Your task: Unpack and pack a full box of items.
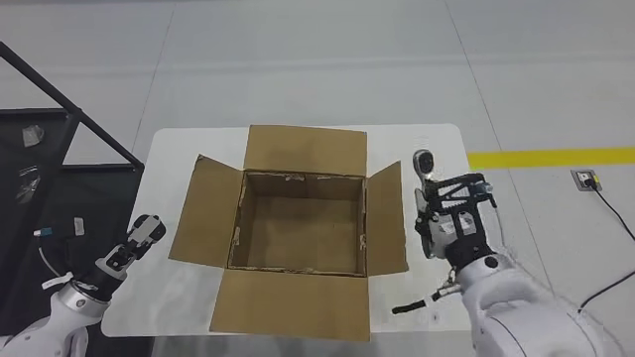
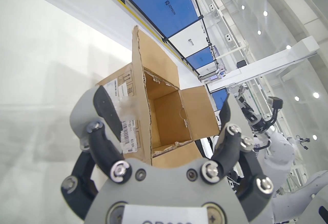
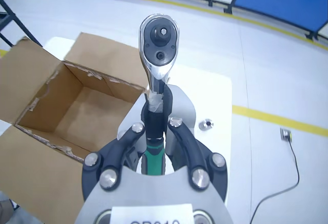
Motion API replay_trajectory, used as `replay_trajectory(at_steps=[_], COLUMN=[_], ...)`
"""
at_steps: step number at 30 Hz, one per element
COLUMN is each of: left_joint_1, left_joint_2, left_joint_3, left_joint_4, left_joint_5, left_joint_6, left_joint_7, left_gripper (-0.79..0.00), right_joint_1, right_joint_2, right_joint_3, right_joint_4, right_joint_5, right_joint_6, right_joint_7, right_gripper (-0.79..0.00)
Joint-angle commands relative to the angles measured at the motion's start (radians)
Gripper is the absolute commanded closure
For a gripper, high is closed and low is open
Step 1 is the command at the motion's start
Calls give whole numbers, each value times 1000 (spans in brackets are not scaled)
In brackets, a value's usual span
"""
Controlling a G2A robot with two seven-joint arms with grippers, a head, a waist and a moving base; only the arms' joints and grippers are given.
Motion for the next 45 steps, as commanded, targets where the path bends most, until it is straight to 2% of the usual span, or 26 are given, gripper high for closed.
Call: replay_trajectory(at_steps=[1,7,20,24,32,39,41,42,45], left_joint_1=[0,0,0,0,0,0,0,0,0], left_joint_2=[0,0,0,0,0,0,0,0,0], left_joint_3=[0,0,0,0,0,0,0,0,0], left_joint_4=[0,0,0,0,0,0,0,0,0], left_joint_5=[0,0,0,0,0,0,0,0,0], left_joint_6=[0,0,0,0,0,0,0,0,0], left_joint_7=[0,0,0,0,0,0,0,0,0], left_gripper=[-785,-785,-785,-785,-785,-785,-785,-785,-785], right_joint_1=[-25,-6,221,255,301,344,351,354,357], right_joint_2=[3,16,40,47,53,60,62,63,66], right_joint_3=[53,154,192,196,168,154,152,151,150], right_joint_4=[11,219,750,833,951,1038,1053,1058,1068], right_joint_5=[33,122,178,185,140,149,153,154,164], right_joint_6=[10,-56,-73,-77,4,16,15,15,18], right_joint_7=[43,109,119,100,27,4,1,-2,-9], right_gripper=[0,0,0,0,0,0,-154,-185,-345])
